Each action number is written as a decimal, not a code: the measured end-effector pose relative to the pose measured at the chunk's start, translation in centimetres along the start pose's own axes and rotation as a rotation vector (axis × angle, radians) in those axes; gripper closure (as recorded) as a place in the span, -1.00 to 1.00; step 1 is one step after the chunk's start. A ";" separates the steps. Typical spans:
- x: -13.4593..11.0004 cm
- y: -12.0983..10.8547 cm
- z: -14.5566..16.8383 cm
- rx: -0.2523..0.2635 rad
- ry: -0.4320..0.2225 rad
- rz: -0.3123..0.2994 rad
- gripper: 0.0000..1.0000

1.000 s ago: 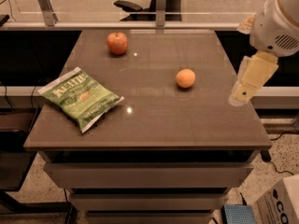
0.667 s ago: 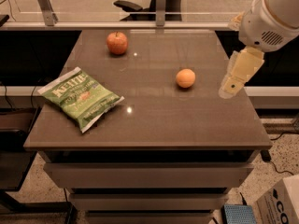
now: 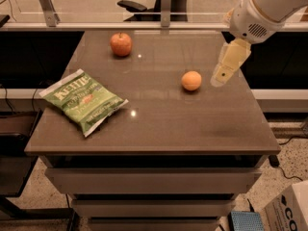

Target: Move orange near apple

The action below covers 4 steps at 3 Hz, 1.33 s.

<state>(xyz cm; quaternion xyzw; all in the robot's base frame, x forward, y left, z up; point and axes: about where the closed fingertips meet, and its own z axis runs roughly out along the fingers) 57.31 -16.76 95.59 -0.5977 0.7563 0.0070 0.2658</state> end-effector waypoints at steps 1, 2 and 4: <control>-0.6 -2.2 1.5 -0.001 -0.015 0.005 -1.00; -1.0 -3.9 3.4 0.007 -0.027 0.016 -1.00; -0.7 -5.8 5.9 0.000 -0.032 0.051 -1.00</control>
Offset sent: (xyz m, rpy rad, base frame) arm 0.0772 0.0123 -0.0195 0.0479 -0.0259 -0.0245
